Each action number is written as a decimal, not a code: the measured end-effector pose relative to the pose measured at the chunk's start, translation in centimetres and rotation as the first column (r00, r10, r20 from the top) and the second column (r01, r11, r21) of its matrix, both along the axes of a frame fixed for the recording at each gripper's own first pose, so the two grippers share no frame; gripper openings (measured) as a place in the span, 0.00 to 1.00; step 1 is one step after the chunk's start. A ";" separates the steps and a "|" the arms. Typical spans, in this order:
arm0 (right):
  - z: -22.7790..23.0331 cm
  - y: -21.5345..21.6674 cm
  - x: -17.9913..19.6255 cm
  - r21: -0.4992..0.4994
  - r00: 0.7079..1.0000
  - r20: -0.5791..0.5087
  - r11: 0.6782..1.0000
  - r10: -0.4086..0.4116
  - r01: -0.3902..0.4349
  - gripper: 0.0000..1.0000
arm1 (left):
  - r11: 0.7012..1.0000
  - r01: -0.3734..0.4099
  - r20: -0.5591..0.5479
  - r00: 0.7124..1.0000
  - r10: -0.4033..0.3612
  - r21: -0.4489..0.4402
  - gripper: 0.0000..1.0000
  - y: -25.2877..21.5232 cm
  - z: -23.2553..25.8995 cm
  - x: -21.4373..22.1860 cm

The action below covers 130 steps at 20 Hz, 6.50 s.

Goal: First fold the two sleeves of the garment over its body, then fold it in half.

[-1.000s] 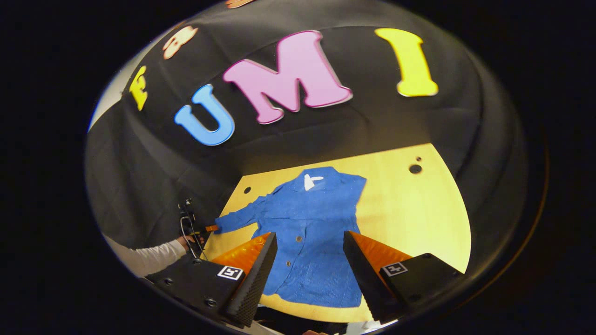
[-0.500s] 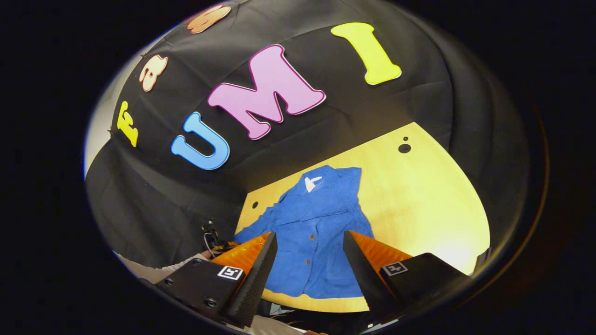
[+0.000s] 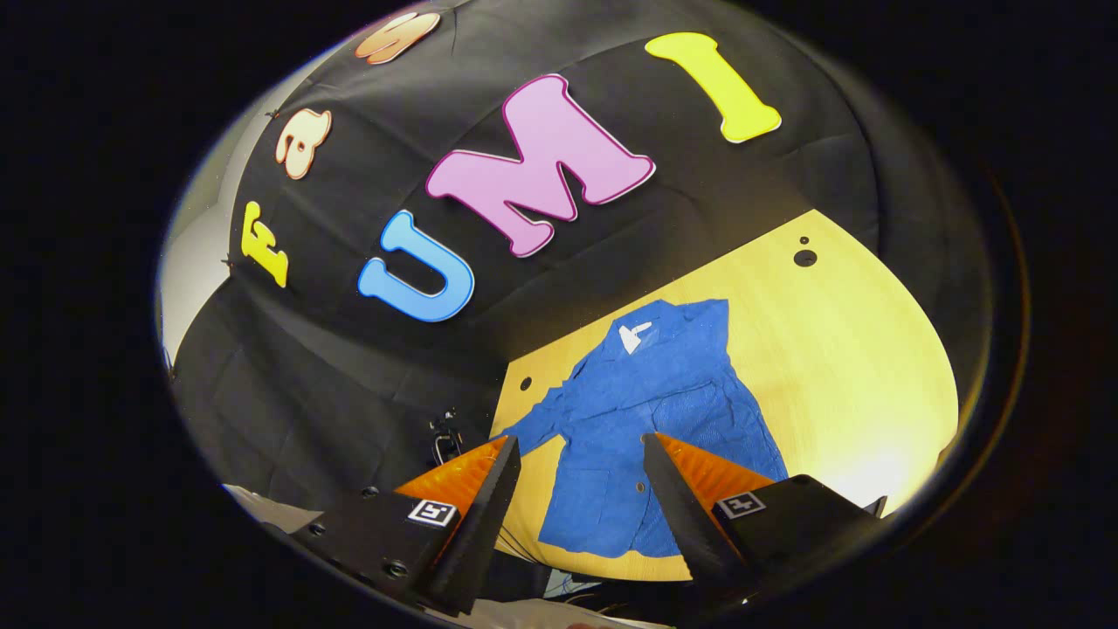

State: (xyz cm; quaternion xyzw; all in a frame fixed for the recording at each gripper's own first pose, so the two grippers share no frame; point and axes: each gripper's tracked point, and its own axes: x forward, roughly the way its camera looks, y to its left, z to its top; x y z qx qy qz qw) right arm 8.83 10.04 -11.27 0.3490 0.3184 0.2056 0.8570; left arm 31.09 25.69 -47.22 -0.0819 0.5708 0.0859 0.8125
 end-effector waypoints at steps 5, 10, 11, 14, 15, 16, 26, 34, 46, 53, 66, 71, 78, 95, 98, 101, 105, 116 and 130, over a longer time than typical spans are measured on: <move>-0.7 -0.4 -0.2 -0.005 1.000 -0.003 1.000 0.000 0.000 0.91 | 1.000 -0.001 0.057 0.998 0.001 0.001 0.00 -0.2 1.9 0.5; -1.7 -2.5 0.7 -0.029 1.000 0.010 0.999 -0.029 0.029 0.91 | 0.997 0.058 0.223 0.972 -0.068 0.053 0.00 -1.5 10.9 3.0; -1.7 -2.6 0.8 -0.018 0.999 0.009 0.999 -0.031 0.032 0.91 | 0.997 0.065 0.257 0.963 -0.076 0.051 0.00 -2.5 13.1 3.8; -1.7 -3.1 1.5 0.016 0.999 0.013 0.999 -0.035 0.035 0.91 | 0.986 0.145 0.372 0.914 -0.163 0.077 0.00 -6.2 20.4 5.4; -1.7 -3.4 1.6 0.019 0.999 0.017 0.999 -0.037 0.036 0.92 | 0.977 0.184 0.403 0.891 -0.212 0.107 0.00 -7.9 22.7 6.0; -1.6 -3.8 1.8 0.020 0.999 0.021 0.999 -0.040 0.039 0.91 | 0.965 0.222 0.431 0.864 -0.260 0.138 0.00 -10.0 24.9 6.7; -3.6 -10.8 0.0 0.009 0.990 0.021 0.990 -0.139 0.139 0.91 | 0.775 0.610 0.586 0.570 -0.575 0.167 0.00 -39.9 33.3 9.7; -7.6 -12.8 -2.0 0.010 0.986 -0.051 0.987 -0.157 0.158 0.92 | 0.625 0.771 0.382 0.544 -0.747 0.125 0.00 -57.8 21.9 8.6; -12.8 -13.6 -1.2 0.011 0.991 -0.132 1.000 -0.010 0.011 0.92 | 0.607 0.795 0.021 0.607 -0.794 -0.011 0.08 -65.2 11.0 5.1; -15.6 -13.0 -1.7 -0.001 0.980 -0.190 0.998 0.058 -0.060 0.92 | 0.693 0.720 0.093 0.688 -0.720 0.034 0.88 -62.1 15.7 2.5; -24.4 -6.2 -4.8 -0.212 0.864 -0.477 0.932 0.164 -0.294 0.96 | 0.884 0.466 -0.218 0.860 -0.461 -0.031 0.88 -31.7 10.1 -17.3; -29.7 -7.0 -8.0 -0.310 0.731 -0.675 0.861 0.099 -0.403 0.98 | 0.910 0.409 -0.342 0.848 -0.405 -0.064 0.88 -27.0 5.8 -22.9; -32.8 -6.6 -10.1 -0.406 0.697 -0.715 0.777 0.058 -0.481 0.98 | 0.923 0.374 -0.375 0.845 -0.380 -0.094 0.88 -25.1 2.7 -23.9; -37.3 -6.5 -10.6 -0.489 0.669 -0.743 0.702 -0.025 -0.517 0.96 | 0.904 0.389 -0.391 0.815 -0.428 -0.178 0.85 -26.1 1.7 -24.7; -37.3 -6.5 -10.9 -0.489 0.667 -0.744 0.705 -0.030 -0.514 0.96 | 0.906 0.385 -0.381 0.822 -0.423 -0.175 0.85 -26.1 1.6 -24.6; -37.2 -6.4 -10.8 -0.500 0.677 -0.735 0.703 -0.036 -0.506 0.97 | 0.900 0.395 -0.392 0.810 -0.436 -0.184 0.82 -26.5 1.6 -24.8; -37.3 -5.0 -11.1 -0.483 0.687 -0.726 0.717 -0.008 -0.502 0.78 | 0.868 0.459 -0.366 0.787 -0.497 -0.192 0.23 -28.7 2.2 -25.1; -33.2 -3.4 -9.7 -0.473 0.802 -0.597 0.804 0.008 -0.360 0.05 | 0.831 0.521 -0.141 0.823 -0.550 -0.195 0.00 -29.3 6.7 -23.3; -7.6 -3.7 10.3 -0.641 0.998 0.065 0.765 -0.026 0.062 0.05 | 0.883 0.438 0.452 0.830 -0.325 -0.170 0.00 -27.1 31.9 -11.5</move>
